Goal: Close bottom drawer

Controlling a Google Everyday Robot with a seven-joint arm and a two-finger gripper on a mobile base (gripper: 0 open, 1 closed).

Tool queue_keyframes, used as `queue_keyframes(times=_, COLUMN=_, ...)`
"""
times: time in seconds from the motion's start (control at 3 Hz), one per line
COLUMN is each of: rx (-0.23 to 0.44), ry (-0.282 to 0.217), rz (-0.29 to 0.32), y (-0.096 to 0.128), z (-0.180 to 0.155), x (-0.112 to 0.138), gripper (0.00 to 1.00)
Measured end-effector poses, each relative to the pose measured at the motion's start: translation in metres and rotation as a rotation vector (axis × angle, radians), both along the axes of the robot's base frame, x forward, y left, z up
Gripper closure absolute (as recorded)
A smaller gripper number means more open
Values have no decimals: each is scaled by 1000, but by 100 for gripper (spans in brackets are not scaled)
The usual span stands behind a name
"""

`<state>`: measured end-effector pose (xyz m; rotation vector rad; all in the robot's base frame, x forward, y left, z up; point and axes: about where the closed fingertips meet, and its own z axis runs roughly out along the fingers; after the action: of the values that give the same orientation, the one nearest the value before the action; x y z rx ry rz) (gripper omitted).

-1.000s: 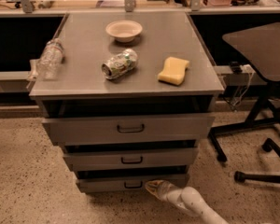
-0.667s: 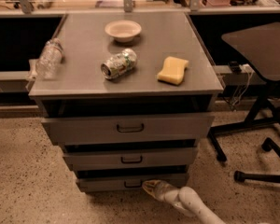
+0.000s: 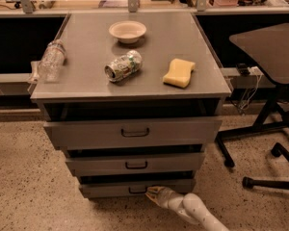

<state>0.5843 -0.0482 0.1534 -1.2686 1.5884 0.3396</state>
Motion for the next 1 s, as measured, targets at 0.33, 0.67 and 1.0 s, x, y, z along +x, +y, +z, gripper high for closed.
queue_keyframes(times=0.33, rx=0, ry=0, rz=0, y=0, z=0, x=0, gripper=54)
queue_keyframes(times=0.67, rx=7, ry=-3, rz=-4, y=-4, z=-3, x=3, gripper=31)
queue_keyframes(times=1.0, rx=16, ry=-5, rz=-26, y=-22, z=-7, x=5, gripper=8)
